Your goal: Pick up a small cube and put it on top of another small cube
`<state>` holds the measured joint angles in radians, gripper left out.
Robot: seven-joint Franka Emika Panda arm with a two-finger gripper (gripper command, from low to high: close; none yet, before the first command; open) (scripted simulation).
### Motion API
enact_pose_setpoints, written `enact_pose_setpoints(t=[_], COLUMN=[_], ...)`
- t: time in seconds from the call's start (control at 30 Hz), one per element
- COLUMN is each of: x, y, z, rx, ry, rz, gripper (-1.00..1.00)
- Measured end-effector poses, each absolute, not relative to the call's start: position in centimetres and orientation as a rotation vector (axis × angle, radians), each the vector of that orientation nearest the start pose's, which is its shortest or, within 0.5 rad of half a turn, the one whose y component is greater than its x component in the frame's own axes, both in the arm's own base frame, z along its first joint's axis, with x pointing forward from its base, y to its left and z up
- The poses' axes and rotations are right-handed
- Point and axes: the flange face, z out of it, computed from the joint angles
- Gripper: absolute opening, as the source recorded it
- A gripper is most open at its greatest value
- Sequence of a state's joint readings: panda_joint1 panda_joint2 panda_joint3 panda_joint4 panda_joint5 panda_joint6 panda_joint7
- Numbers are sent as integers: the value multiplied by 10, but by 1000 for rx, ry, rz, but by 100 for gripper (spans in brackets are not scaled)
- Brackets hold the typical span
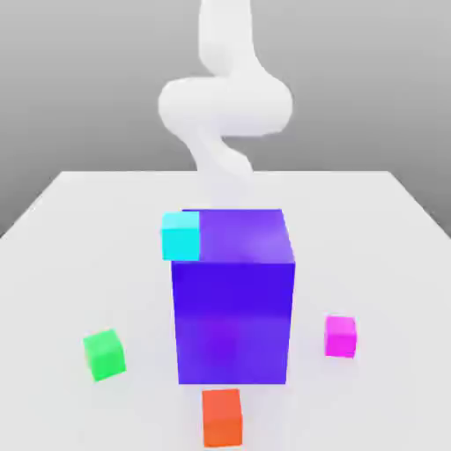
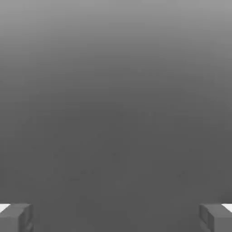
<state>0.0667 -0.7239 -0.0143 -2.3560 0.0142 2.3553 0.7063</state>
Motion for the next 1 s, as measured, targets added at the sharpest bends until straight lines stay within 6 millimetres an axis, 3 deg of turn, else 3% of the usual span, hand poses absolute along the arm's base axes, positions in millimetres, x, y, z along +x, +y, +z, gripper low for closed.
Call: enact_pose_setpoints(t=[0.13,0.3,0.47,0.63,0.7,0.9,0.93,1.0], x=[415,421,385,320,303,299,298,298], y=[63,123,170,195,195,193,192,192], z=[562,437,321,222,194,139,131,131], rx=[-2745,-2912,-2997,-2994,-2981,-2978,-2978,-2978], ry=[554,116,-350,-849,-974,-1003,-1002,-1002], rz=[-756,-532,-308,-81,-22,-3,-1,-1], gripper=[0,0,0,0,0,0,-100,-100])
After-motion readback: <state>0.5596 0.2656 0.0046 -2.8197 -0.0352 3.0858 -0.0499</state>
